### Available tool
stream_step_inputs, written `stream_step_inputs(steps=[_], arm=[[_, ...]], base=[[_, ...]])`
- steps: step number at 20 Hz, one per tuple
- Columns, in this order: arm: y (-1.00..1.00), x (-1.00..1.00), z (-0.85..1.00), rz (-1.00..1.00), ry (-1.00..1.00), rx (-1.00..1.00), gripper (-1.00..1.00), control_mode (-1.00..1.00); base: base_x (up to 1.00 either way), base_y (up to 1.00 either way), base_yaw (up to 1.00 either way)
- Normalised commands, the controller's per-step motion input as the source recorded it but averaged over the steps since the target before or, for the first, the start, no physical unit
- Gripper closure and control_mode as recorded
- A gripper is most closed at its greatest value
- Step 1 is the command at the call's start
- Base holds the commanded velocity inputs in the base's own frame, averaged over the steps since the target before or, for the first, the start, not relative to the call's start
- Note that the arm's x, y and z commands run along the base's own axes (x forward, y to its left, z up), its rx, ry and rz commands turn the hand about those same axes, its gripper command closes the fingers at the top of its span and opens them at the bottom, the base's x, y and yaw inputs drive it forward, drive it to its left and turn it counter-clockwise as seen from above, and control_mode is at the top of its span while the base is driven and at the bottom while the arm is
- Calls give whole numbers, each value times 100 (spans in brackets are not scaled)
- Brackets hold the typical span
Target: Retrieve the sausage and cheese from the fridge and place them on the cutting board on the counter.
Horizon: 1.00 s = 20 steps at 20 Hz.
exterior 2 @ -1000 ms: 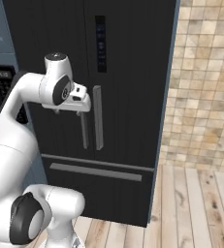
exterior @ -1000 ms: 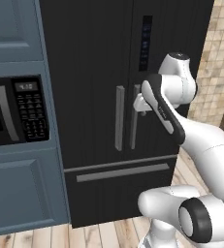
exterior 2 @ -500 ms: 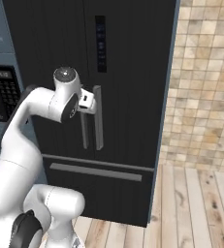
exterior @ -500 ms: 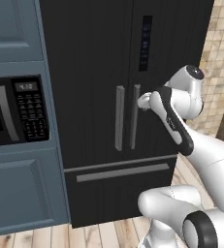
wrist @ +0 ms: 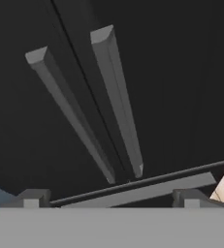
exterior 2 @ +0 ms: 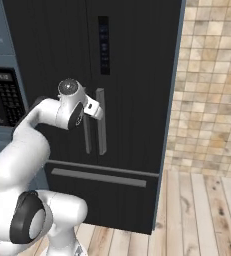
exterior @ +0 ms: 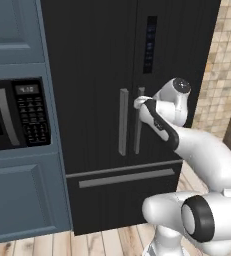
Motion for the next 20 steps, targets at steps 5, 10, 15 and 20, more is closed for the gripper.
stream_step_inputs(steps=[5, 10, 15, 20], arm=[[-19, 75, -10, -1, 12, 4, -100, -100], [-16, 78, -16, 0, 7, 5, -100, -100], [0, 31, -52, 0, -13, 4, -100, -100], [0, 16, -45, -4, -19, 4, -100, -100]], base=[[0, 0, 0], [0, 0, 0], [0, 0, 0], [0, 0, 0]])
